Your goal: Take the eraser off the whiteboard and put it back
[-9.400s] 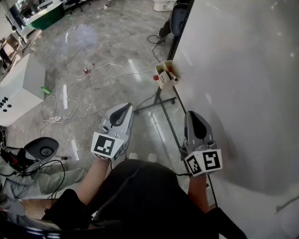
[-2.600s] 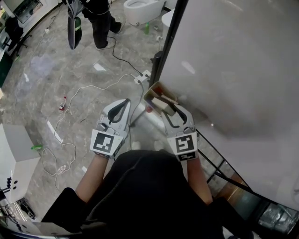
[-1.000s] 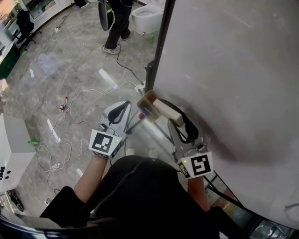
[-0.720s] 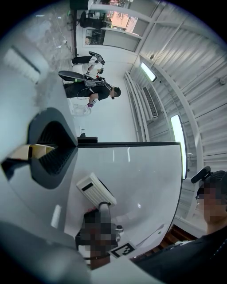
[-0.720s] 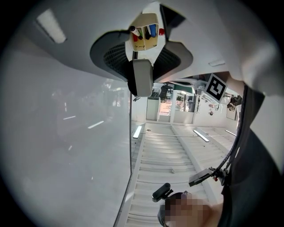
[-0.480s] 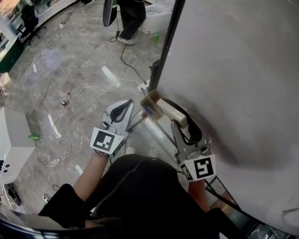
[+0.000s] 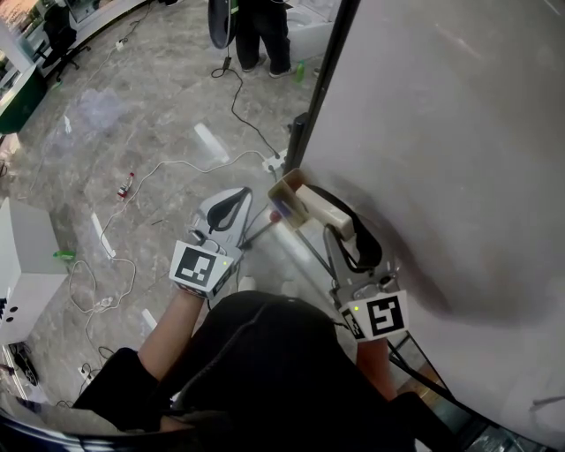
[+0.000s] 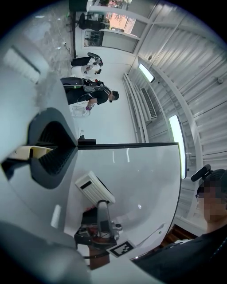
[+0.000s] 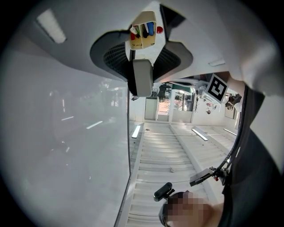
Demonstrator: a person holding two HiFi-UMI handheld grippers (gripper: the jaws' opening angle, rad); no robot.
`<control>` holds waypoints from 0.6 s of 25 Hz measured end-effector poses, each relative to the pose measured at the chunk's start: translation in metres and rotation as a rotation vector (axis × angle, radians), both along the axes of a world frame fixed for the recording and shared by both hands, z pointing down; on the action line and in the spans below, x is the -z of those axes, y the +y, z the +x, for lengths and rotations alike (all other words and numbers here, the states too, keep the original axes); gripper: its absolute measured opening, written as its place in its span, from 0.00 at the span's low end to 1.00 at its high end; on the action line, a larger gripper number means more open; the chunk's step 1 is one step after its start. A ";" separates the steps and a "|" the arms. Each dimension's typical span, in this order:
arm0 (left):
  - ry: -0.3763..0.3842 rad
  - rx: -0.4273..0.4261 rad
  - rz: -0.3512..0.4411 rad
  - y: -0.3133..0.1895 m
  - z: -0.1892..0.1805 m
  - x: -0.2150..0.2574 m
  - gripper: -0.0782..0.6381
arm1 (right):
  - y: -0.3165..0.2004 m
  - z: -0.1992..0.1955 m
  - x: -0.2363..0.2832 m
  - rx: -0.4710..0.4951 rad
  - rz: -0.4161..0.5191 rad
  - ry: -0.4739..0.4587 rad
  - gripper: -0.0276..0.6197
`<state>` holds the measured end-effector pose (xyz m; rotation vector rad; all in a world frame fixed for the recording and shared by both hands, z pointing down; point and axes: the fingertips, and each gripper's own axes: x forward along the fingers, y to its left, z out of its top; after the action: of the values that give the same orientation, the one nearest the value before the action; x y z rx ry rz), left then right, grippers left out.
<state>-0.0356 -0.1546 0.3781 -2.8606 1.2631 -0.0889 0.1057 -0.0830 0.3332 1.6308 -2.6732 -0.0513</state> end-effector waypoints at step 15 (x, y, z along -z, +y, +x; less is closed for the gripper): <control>0.005 -0.006 -0.009 -0.002 0.000 0.001 0.12 | -0.002 0.000 -0.002 0.000 -0.011 0.003 0.32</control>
<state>-0.0354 -0.1565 0.3773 -2.8741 1.2588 -0.0878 0.1052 -0.0853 0.3354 1.6263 -2.6659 -0.0386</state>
